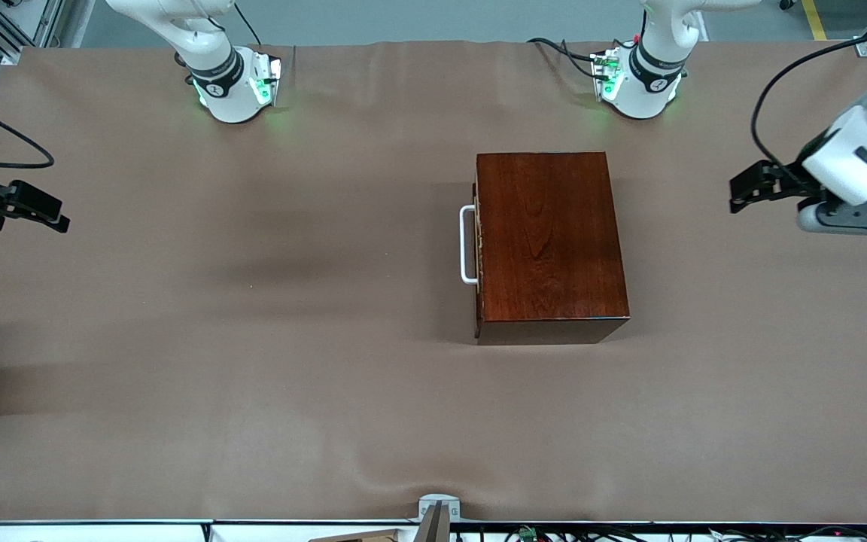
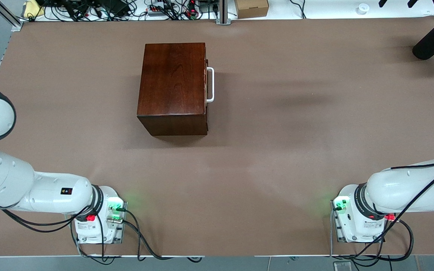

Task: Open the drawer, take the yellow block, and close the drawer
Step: 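Move the left gripper to the white drawer handle of the wooden box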

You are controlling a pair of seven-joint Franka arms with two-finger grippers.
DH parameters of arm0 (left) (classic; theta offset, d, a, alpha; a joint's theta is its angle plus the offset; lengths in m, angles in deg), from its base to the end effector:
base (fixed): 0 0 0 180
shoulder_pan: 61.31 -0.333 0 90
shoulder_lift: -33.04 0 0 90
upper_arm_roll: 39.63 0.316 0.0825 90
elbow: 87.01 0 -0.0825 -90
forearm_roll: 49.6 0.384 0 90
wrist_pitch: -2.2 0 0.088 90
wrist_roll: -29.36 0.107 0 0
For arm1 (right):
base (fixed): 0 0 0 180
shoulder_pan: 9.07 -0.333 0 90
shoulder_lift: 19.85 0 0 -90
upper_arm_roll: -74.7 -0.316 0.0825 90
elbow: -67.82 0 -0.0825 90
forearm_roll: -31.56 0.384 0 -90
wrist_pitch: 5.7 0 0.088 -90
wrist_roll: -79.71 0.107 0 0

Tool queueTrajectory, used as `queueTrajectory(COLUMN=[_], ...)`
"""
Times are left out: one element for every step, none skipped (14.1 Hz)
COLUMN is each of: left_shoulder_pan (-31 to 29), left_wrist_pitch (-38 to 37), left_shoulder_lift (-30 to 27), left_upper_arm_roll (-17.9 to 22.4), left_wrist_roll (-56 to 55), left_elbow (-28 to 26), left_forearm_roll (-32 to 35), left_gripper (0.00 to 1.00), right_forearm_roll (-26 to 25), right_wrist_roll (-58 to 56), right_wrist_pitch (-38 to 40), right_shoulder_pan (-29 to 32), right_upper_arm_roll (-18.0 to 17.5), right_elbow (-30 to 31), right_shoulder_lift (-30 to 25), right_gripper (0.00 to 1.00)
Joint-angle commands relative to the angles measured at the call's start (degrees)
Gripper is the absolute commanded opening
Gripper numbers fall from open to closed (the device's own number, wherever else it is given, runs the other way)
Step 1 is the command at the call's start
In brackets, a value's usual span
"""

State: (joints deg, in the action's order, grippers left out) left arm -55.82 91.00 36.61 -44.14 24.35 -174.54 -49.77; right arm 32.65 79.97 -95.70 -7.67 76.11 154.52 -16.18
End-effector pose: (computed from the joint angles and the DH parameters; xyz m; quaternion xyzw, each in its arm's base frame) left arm 0.5626 -0.0981 0.6080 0.9988 -0.0435 -0.0203 0.0013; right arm 0.5738 -0.0257 0.6156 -0.9996 0.0268 0.0030 0.0088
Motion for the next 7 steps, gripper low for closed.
queueTrajectory(left_shoulder_pan=[4.6, 6.0, 7.6, 9.3, 10.9, 12.9, 14.8], left_wrist_pitch=[-0.6, -0.6, -0.6, -0.6, -0.6, -0.6, -0.6], left_shoulder_lift=[2.8, 3.5, 4.0, 4.2, 4.6, 5.6, 7.1], left_upper_arm_roll=[0.0, 0.0, -0.1, 0.0, -0.1, -0.1, 0.0], left_wrist_roll=[-5.3, -7.4, -9.5, -11.8, -14.1, -16.6, -19.0], left_elbow=[3.1, 3.7, 3.9, 3.9, 4.1, 5.3, 6.5], left_forearm_roll=[1.5, 1.5, 1.5, 1.4, 1.4, 1.4, 1.5], left_gripper=[1.0, 1.0, 1.0, 1.0, 1.0, 1.0, 1.0], right_forearm_roll=[0.8, 0.8, 0.8, 0.8, 0.8, 0.8, 0.8], right_wrist_roll=[0.2, 0.2, 0.2, 0.2, 0.2, 0.2, 0.2], right_wrist_pitch=[-0.2, -0.2, -0.2, -0.2, -0.2, -0.2, -0.2], right_shoulder_pan=[1.1, 1.1, 1.1, 1.1, 1.1, 1.1, 1.1], right_upper_arm_roll=[-0.7, -0.7, -0.7, -0.7, -0.7, -0.7, -0.7], right_elbow=[0.4, 0.4, 0.4, 0.4, 0.4, 0.4, 0.4], right_shoulder_lift=[-0.8, -0.8, -0.8, -0.8, -0.8, -0.8, -0.8], right_gripper=[1.0, 1.0, 1.0, 1.0, 1.0, 1.0, 1.0])
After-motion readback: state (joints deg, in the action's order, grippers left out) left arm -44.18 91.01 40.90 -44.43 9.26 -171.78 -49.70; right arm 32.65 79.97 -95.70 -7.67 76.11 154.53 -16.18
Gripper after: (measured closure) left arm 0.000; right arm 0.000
